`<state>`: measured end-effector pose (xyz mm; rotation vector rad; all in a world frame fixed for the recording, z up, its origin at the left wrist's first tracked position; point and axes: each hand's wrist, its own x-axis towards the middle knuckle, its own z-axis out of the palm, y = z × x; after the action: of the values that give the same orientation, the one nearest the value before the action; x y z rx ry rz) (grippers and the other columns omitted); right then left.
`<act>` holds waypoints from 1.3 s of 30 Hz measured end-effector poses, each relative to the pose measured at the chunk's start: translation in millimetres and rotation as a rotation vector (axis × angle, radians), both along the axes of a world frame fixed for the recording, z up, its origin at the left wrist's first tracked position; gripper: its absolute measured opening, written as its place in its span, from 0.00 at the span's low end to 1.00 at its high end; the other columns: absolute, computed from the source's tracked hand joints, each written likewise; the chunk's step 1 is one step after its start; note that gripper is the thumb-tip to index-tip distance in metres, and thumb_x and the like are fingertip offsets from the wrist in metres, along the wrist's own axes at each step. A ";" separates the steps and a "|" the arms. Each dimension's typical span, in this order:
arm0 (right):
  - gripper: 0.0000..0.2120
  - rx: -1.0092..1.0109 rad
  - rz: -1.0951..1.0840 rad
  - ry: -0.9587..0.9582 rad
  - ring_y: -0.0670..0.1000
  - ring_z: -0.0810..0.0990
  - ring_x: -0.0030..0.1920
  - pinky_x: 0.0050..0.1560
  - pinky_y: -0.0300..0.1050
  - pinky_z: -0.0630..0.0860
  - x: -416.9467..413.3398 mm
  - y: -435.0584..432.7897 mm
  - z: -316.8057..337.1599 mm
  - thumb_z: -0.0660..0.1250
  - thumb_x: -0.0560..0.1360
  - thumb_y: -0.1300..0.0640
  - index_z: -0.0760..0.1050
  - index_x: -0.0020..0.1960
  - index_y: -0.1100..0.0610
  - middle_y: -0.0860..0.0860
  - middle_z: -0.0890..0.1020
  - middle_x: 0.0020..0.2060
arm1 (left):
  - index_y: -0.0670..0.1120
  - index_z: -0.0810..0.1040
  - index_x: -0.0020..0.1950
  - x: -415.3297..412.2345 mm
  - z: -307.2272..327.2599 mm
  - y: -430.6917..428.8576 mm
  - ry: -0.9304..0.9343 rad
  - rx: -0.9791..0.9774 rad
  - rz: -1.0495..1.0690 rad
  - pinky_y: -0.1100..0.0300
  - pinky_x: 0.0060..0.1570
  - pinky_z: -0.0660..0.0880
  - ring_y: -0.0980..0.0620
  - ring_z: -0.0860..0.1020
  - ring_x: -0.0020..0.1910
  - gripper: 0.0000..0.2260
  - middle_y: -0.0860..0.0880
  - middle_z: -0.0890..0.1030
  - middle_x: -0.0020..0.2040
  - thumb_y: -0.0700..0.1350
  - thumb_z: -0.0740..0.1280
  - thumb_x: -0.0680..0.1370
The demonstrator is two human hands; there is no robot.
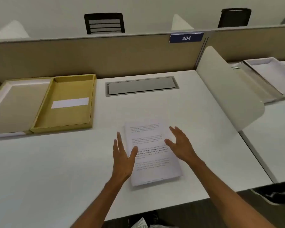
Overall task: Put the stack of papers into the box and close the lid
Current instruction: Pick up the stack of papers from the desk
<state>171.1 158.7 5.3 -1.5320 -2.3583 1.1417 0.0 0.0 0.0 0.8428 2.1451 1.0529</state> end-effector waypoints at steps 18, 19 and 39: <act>0.24 -0.597 -0.519 0.017 0.61 0.86 0.44 0.35 0.46 0.80 -3.4 29.2 -50.3 0.78 0.66 0.53 0.77 0.55 0.66 0.61 0.85 0.49 | 0.41 0.71 0.64 -6.5 -48.5 36.3 -0.590 -0.339 0.584 0.41 0.55 0.80 0.39 0.80 0.55 0.36 0.41 0.79 0.59 0.60 0.67 0.62; 0.25 -0.634 -0.522 0.030 0.61 0.86 0.42 0.34 0.47 0.80 -3.6 32.4 -51.4 0.78 0.65 0.54 0.77 0.55 0.67 0.62 0.85 0.47 | 0.41 0.72 0.61 -7.7 -40.9 37.3 -0.626 -0.335 0.589 0.41 0.54 0.81 0.39 0.81 0.52 0.33 0.41 0.80 0.56 0.59 0.67 0.63; 0.15 -0.743 -0.395 0.097 0.57 0.83 0.41 0.38 0.48 0.78 -2.6 49.5 -46.4 0.75 0.73 0.56 0.77 0.55 0.63 0.57 0.85 0.44 | 0.40 0.79 0.55 -14.3 -29.0 52.8 -0.681 -0.242 0.489 0.50 0.42 0.83 0.40 0.86 0.43 0.21 0.41 0.87 0.45 0.53 0.66 0.68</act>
<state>168.5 208.2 -41.1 -1.9465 -1.5090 2.0285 -14.3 52.8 -29.0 -0.1696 1.8416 1.0733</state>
